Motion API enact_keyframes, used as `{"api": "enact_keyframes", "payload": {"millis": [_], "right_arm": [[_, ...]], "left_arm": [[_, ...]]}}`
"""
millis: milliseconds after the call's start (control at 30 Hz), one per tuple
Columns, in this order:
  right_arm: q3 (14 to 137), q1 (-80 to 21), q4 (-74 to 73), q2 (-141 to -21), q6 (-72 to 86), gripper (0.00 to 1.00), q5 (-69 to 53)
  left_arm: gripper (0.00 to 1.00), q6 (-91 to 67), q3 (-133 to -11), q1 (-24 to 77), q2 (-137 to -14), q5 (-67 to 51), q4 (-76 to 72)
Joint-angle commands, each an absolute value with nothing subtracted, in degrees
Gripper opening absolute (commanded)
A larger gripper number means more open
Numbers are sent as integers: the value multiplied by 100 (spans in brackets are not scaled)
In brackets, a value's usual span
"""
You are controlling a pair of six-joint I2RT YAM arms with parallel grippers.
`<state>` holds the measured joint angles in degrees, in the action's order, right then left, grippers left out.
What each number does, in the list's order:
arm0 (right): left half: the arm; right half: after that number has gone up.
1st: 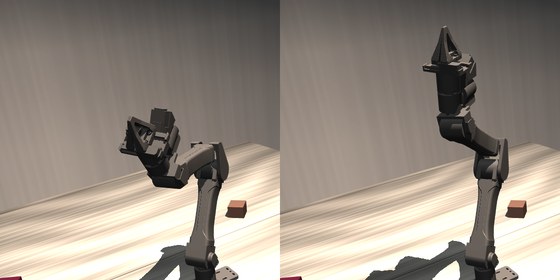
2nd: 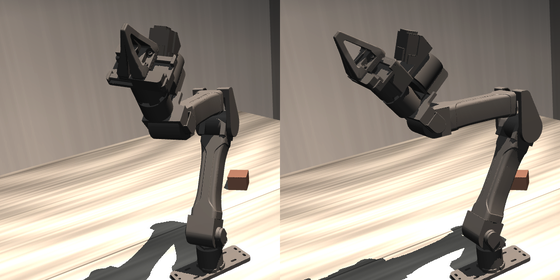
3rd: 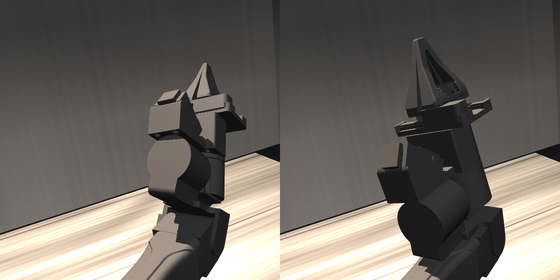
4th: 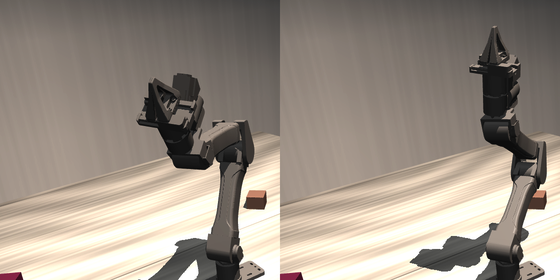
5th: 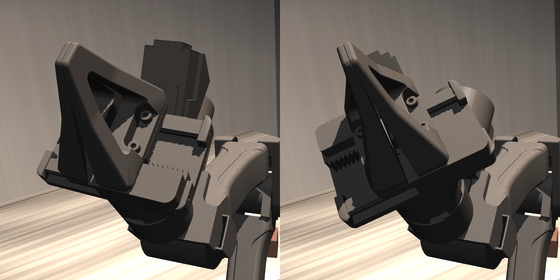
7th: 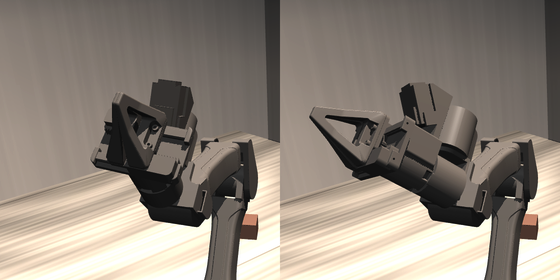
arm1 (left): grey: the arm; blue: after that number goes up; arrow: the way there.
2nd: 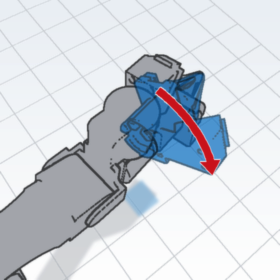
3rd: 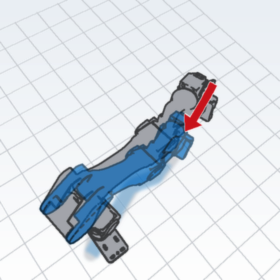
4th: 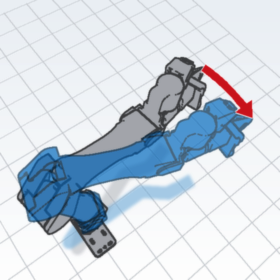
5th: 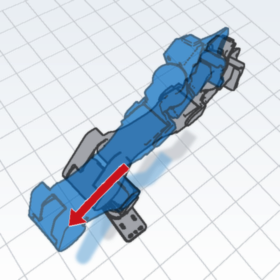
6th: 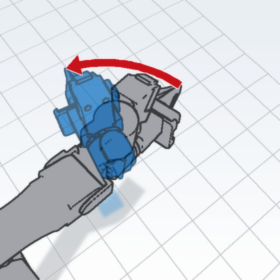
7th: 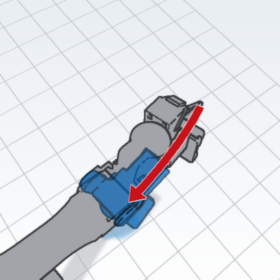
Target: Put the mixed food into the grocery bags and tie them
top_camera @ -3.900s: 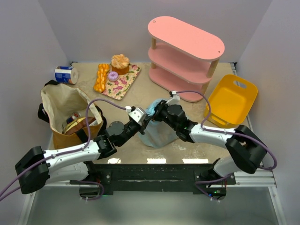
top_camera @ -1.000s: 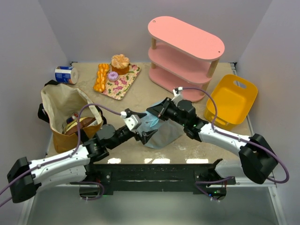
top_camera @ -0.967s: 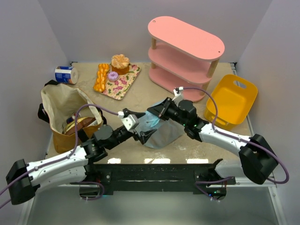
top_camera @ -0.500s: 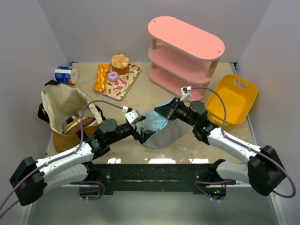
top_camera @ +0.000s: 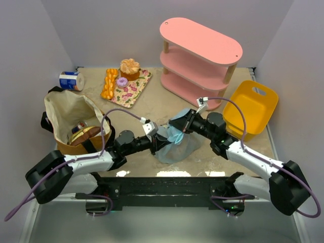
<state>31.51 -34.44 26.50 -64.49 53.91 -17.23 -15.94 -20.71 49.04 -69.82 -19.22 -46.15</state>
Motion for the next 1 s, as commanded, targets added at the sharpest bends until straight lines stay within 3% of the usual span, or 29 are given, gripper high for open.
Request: {"api": "enact_keyframes", "payload": {"millis": [0, 433, 467, 500, 600, 667, 800, 967], "right_arm": [[3155, -3357, 2672, -6144, 5449, 0, -1836], [2953, -3349, 2409, -5651, 5309, 0, -1591], [2971, -3340, 2347, -5634, 5265, 0, -1573], [2979, -3340, 2234, -5590, 5230, 0, -1565], [2979, -3331, 2154, -5529, 5159, 0, -1573], [2979, -3340, 2145, -5537, 5124, 0, -1652], [2979, -3296, 2346, -5633, 5142, 0, -1977], [2953, -3278, 2794, -5844, 5264, 0, -2460]], "left_arm": [[0, -1784, -1978, 5106, -7031, -1916, -5238], [0, -2549, -1696, 5906, -7744, -1398, -6496], [7, -2531, -1714, 5889, -7647, -1337, -6382], [24, -2479, -1783, 5871, -7533, -1145, -6207], [53, -2216, -1924, 5731, -6893, -784, -5328], [63, -2171, -1925, 5512, -6295, -573, -4739], [70, -2197, -1933, 4949, -5355, -623, -4001], [71, -2399, -2302, 4597, -5273, -904, -3621]]}}
